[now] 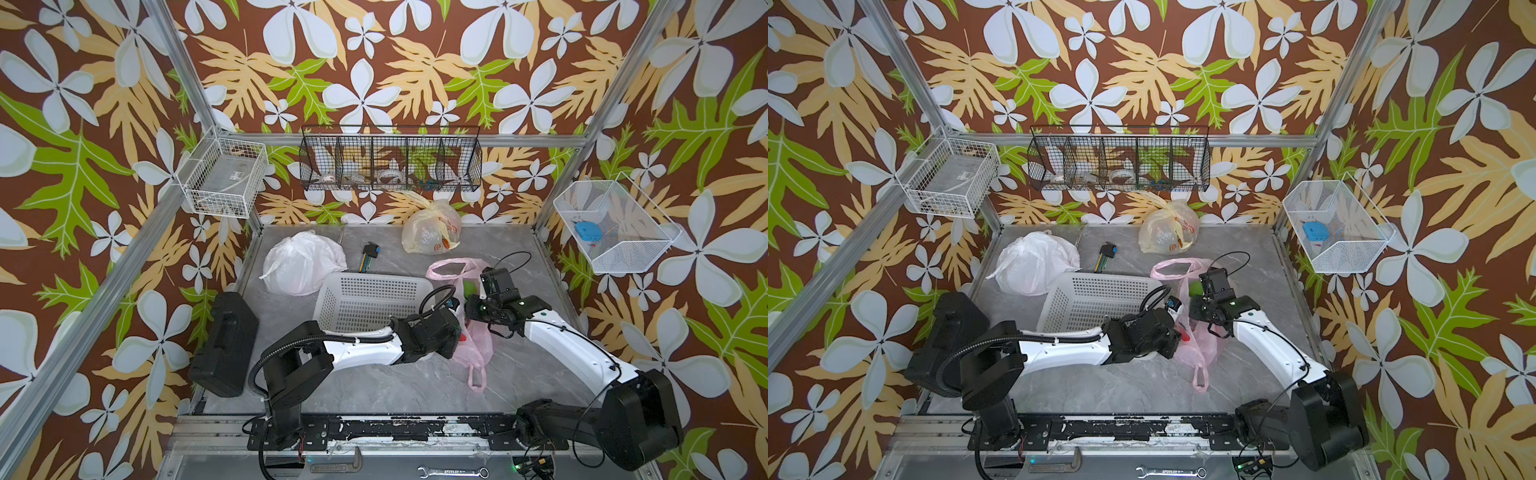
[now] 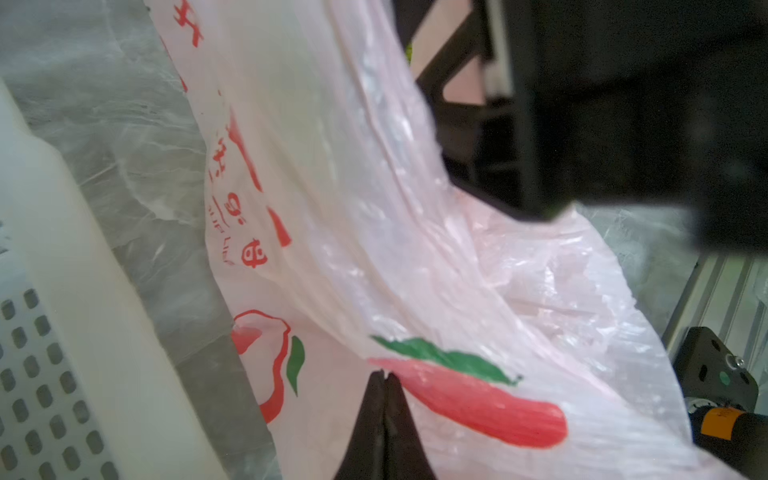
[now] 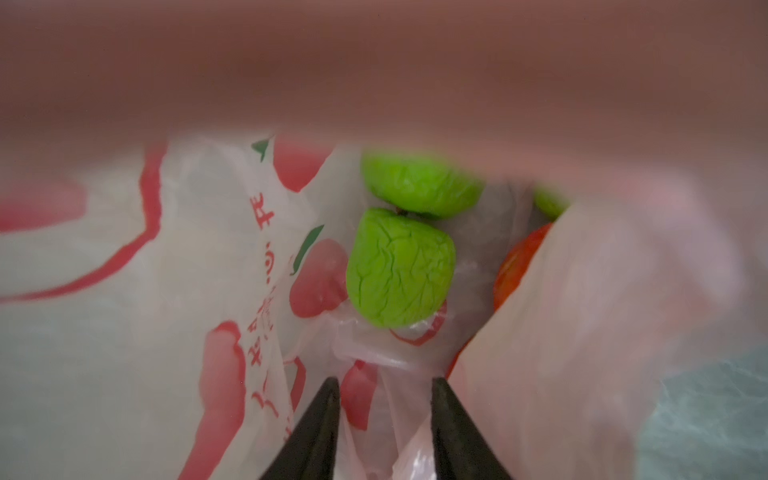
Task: Untie the knot of a plastic bag & take out the apple
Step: Pick up the apple from the plastic bag.
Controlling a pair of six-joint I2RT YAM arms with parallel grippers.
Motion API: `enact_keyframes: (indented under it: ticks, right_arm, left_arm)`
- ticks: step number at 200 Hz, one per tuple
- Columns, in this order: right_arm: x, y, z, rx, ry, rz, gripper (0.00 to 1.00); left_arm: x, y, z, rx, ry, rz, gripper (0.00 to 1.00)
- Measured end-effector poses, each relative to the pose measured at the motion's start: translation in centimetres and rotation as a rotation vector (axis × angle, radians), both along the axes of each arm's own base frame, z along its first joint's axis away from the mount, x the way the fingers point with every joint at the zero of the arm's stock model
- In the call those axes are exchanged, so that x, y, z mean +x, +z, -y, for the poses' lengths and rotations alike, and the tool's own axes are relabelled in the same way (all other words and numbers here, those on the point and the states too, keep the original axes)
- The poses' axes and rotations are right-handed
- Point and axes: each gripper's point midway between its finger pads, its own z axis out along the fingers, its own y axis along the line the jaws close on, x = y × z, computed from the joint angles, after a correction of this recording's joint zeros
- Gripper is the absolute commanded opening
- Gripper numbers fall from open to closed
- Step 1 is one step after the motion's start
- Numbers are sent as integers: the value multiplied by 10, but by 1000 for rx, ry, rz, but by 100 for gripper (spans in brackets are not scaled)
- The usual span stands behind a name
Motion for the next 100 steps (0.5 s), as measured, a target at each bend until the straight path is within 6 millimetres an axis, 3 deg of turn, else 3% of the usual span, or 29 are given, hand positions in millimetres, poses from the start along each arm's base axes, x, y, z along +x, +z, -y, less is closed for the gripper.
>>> enact_keyframes:
  ticks: [51, 100]
  right_arm:
    - [22, -33, 10, -29, -50, -10, 52]
    - [42, -56, -8, 10, 6, -2, 64]
  left_arm:
    - [-1, 0, 0, -4, -1, -4, 0]
    - [-3, -1, 2, -10, -10, -19, 0]
